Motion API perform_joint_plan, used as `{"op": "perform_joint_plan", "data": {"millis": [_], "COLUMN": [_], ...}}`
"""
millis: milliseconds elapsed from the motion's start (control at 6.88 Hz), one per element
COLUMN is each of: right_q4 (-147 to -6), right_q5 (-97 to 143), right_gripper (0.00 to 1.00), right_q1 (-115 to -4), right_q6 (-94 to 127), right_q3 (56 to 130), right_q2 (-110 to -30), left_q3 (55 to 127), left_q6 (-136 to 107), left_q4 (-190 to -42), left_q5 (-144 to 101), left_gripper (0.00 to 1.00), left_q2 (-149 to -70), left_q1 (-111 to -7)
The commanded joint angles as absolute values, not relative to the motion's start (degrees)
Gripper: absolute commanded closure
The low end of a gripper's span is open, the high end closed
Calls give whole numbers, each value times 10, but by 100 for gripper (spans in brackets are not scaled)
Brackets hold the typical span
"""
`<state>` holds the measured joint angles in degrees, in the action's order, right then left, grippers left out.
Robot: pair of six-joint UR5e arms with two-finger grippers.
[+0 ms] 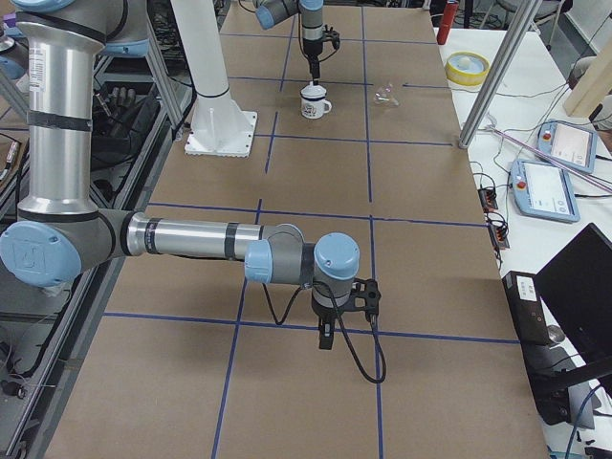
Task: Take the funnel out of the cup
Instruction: 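Open the left gripper and release the lid on the mug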
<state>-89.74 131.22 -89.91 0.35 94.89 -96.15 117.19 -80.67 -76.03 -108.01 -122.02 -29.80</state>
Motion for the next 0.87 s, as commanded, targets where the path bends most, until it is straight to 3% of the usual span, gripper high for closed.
{"op": "perform_joint_plan", "data": {"millis": [0, 436, 727], "right_q4": [-897, -897, -897], "right_q5": [1312, 1312, 1312], "right_gripper": [0, 0, 0], "right_q1": [-899, -899, -899], "right_q6": [4, 4, 4], "right_q3": [949, 949, 949], "right_q2": [-962, -962, -962], "left_q3": [1163, 1089, 1081], "left_q6": [-810, -814, -817], "left_q4": [-775, -882, -894], "left_q5": [-1083, -1083, -1083], "left_gripper": [0, 0, 0], "left_q2": [-1247, -1252, -1252], "left_q1": [-298, -298, -297]}}
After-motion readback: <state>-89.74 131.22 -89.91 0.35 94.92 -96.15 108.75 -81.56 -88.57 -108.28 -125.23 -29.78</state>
